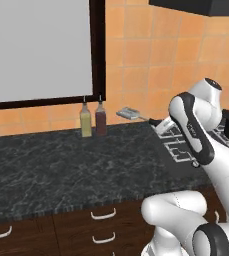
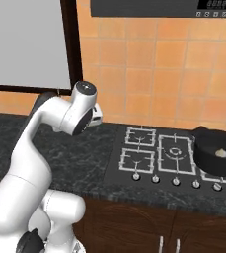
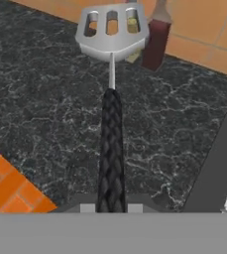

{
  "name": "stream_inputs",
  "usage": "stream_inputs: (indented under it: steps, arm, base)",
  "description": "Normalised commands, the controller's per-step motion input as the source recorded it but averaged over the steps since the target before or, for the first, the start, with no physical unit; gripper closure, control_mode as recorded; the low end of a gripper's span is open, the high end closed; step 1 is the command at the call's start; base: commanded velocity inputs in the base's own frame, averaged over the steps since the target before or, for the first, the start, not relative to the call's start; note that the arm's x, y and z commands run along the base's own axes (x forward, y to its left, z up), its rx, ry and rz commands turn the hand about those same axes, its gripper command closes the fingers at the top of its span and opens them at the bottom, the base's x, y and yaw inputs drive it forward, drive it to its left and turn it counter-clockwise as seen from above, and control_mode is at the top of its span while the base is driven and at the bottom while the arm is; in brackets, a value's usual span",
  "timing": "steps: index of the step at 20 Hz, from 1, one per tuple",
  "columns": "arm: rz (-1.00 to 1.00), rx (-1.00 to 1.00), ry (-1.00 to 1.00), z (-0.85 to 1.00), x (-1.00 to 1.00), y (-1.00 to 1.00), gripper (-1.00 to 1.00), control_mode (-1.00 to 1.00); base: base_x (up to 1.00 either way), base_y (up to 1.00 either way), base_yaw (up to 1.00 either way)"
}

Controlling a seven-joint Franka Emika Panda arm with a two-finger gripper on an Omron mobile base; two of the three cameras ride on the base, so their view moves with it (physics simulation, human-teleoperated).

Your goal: Put the garlic and eggplant in the pot. Retrieve the spatula and lightly stir the vegetables in the pot.

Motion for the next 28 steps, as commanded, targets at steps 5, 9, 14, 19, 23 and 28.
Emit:
stream_inputs:
  steps: [5,9,14,19,23,28]
  arm:
    - [0.00,0.00,0.00,0.00,0.00,0.00,1.00,1.00]
    - [0.00,0.00,0.00,0.00,0.00,0.00,1.00,1.00]
    - [0.00,0.00,0.00,0.00,0.00,0.00,1.00,1.00]
    - [0.00,0.00,0.00,0.00,0.00,0.00,1.00,-1.00]
    - [0.00,0.00,0.00,0.00,0.00,0.00,1.00,-1.00]
    - [0.01,0.00,0.02,0.00,0.09,0.03,1.00,-1.00]
  base:
    - [0.00,-1.00,0.00]
    - [-0.01,-1.00,-0.01]
    - [0.01,-1.00,-0.01]
    - [0.03,-0.38,0.00]
    - [0.00,0.00,0.00]
    - [0.00,0.00,0.00]
